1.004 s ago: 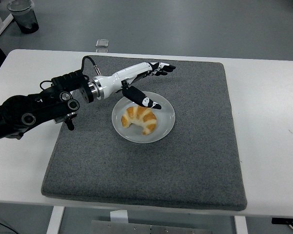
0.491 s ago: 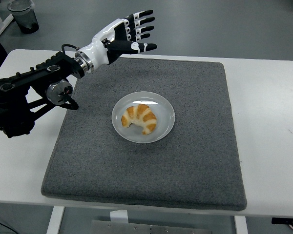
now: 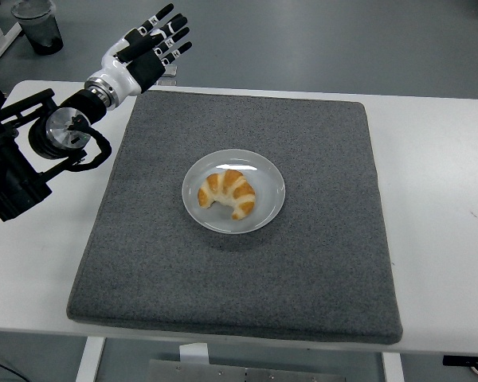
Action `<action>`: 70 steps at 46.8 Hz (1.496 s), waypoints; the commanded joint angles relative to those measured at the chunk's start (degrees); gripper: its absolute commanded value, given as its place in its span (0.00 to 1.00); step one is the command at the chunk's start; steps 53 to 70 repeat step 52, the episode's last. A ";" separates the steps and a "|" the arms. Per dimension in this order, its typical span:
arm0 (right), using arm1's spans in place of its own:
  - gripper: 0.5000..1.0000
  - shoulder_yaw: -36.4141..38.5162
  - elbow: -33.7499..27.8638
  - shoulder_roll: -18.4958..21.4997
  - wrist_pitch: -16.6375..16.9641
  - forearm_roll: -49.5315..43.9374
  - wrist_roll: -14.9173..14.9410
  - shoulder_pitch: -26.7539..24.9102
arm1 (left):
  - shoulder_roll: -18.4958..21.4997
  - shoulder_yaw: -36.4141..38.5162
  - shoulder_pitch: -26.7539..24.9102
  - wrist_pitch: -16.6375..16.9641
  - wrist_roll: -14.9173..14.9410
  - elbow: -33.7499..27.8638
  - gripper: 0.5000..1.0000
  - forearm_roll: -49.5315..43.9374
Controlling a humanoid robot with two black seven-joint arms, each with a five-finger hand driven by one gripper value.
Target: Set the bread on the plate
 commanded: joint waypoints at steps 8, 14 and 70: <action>0.86 0.00 0.00 0.00 -0.04 0.00 -0.01 0.00 | -0.61 -10.27 7.05 0.07 1.07 0.14 0.99 -4.03; 0.86 0.00 0.00 0.00 0.05 0.00 -0.01 0.00 | -0.70 -11.59 8.64 -0.19 1.07 0.22 0.99 -5.71; 0.86 0.00 0.09 0.00 0.05 0.00 -0.01 0.00 | -6.59 -12.12 5.83 -3.44 1.16 12.88 0.98 -5.71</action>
